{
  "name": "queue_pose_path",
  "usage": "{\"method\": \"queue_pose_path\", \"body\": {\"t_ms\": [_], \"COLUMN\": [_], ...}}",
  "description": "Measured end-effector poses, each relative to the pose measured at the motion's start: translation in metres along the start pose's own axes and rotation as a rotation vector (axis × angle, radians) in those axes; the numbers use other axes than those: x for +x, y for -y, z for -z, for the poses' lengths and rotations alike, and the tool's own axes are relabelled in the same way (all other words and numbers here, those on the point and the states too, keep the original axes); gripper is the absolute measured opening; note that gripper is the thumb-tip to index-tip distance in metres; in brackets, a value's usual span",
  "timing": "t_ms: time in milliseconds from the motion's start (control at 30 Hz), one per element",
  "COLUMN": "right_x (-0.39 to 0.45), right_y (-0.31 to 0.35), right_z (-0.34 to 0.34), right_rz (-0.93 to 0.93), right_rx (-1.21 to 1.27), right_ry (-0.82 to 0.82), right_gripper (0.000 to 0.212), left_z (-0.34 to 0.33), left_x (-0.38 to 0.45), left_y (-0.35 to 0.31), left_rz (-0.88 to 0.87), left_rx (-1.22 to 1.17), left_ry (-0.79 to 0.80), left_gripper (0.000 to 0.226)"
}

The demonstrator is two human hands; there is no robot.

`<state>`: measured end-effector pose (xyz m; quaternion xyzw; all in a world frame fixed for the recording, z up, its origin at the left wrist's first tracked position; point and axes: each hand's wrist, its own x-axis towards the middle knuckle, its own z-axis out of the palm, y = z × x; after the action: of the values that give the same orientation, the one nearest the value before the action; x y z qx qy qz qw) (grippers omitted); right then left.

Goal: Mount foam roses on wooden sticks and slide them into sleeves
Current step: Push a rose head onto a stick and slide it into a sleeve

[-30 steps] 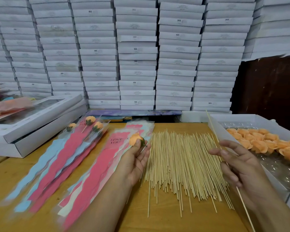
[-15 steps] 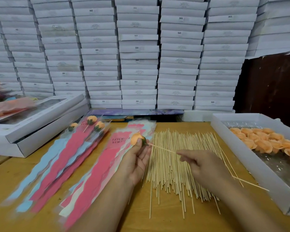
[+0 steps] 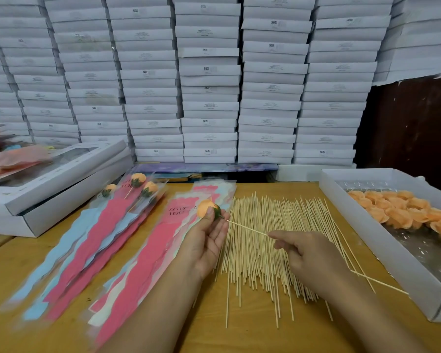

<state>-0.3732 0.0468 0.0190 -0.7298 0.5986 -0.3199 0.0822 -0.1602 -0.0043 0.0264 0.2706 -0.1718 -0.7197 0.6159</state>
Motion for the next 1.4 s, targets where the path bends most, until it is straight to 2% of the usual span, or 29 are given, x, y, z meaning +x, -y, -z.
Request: {"method": "queue_pose_path", "body": {"t_ms": [800, 1400], "right_x": [-0.0008, -0.0032], "right_y": [0.0, 0.0028], "right_z": [-0.0052, -0.0091], "right_rz": [0.028, 0.047], "right_rx": [0.001, 0.014], "right_ry": [-0.015, 0.044], "right_gripper": [0.044, 0.041], "left_z": [0.0009, 0.0025], "left_x": [0.001, -0.0005], "left_y": [0.0005, 0.0055], "left_rz": [0.001, 0.011], "left_rx": [0.002, 0.019], "left_ry": [-0.009, 0.03], "left_gripper": [0.013, 0.016]}}
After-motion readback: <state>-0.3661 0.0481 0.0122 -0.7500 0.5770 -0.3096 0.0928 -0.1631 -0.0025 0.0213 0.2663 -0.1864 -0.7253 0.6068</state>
